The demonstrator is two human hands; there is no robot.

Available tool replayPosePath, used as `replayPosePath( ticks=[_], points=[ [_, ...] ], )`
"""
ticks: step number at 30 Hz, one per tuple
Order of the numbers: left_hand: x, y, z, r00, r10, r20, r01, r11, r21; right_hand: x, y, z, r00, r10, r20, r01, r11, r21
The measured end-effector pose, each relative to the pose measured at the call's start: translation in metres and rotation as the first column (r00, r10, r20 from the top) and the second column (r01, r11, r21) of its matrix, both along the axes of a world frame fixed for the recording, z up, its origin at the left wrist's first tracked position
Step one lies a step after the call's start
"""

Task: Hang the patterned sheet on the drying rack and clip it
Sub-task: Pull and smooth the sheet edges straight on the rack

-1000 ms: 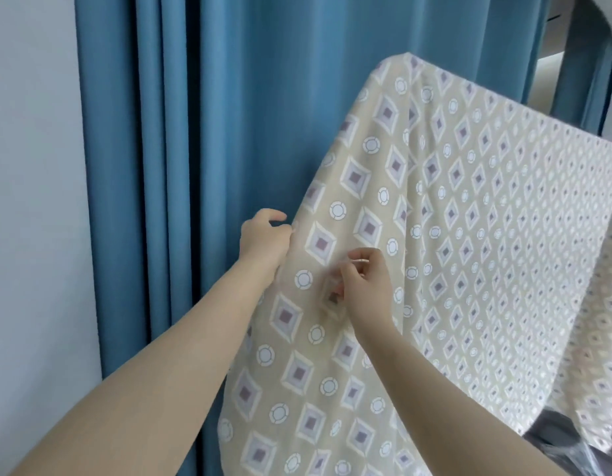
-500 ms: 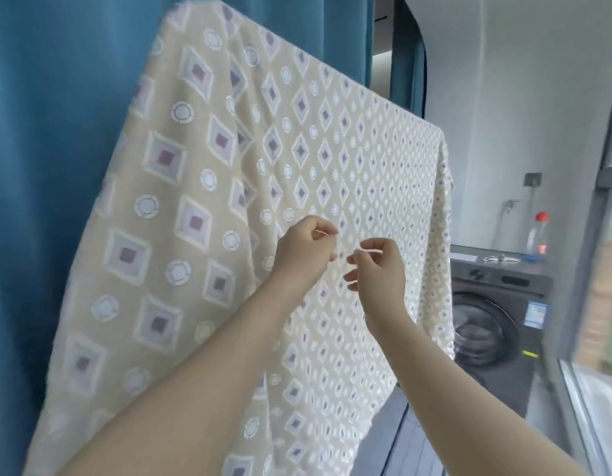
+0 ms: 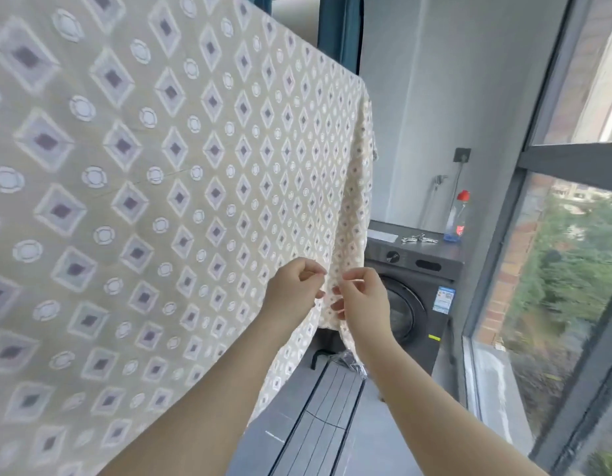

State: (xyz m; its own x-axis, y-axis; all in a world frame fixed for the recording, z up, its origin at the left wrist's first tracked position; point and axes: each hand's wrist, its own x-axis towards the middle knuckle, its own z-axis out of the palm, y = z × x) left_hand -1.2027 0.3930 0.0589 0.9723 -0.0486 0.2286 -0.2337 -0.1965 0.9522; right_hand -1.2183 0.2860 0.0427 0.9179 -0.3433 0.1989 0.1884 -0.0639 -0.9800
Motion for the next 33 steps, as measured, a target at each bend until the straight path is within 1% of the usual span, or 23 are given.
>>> replayPosePath(
  ticks=[4, 10, 14, 17, 23, 26, 30, 33],
  points=[
    [0.054, -0.050, -0.022, 0.998, 0.002, -0.060, -0.001, 1.000, 0.020, 0.055, -0.058, -0.018, 0.997, -0.035, -0.072, 0.033, 0.999, -0.037],
    [0.143, -0.110, -0.052, 0.991, -0.017, -0.133, 0.025, 0.998, 0.058, 0.131, -0.124, -0.045, 0.984, -0.084, -0.160, 0.080, 0.996, -0.030],
    [0.219, -0.150, -0.062, 0.991, -0.044, -0.126, 0.049, 0.998, 0.037, 0.198, -0.167, -0.050, 0.978, -0.129, -0.164, 0.121, 0.991, -0.063],
    [0.284, -0.178, -0.062, 0.991, -0.050, -0.126, 0.056, 0.997, 0.051, 0.257, -0.195, -0.049, 0.975, -0.148, -0.168, 0.138, 0.988, -0.071],
    [0.396, -0.230, -0.052, 0.991, -0.044, -0.128, 0.058, 0.993, 0.102, 0.360, -0.246, -0.047, 0.970, -0.132, -0.202, 0.123, 0.991, -0.061],
    [0.442, -0.252, -0.050, 0.994, -0.042, -0.102, 0.056, 0.988, 0.146, 0.406, -0.274, -0.053, 0.971, -0.123, -0.206, 0.117, 0.992, -0.043],
    [0.503, -0.279, -0.056, 0.997, 0.009, -0.074, 0.004, 0.985, 0.172, 0.476, -0.310, -0.062, 0.976, -0.073, -0.204, 0.070, 0.997, -0.024],
    [0.554, -0.302, -0.066, 0.994, 0.086, -0.065, -0.073, 0.981, 0.177, 0.533, -0.339, -0.068, 0.979, -0.013, -0.205, 0.007, 0.999, -0.031]
  ],
)
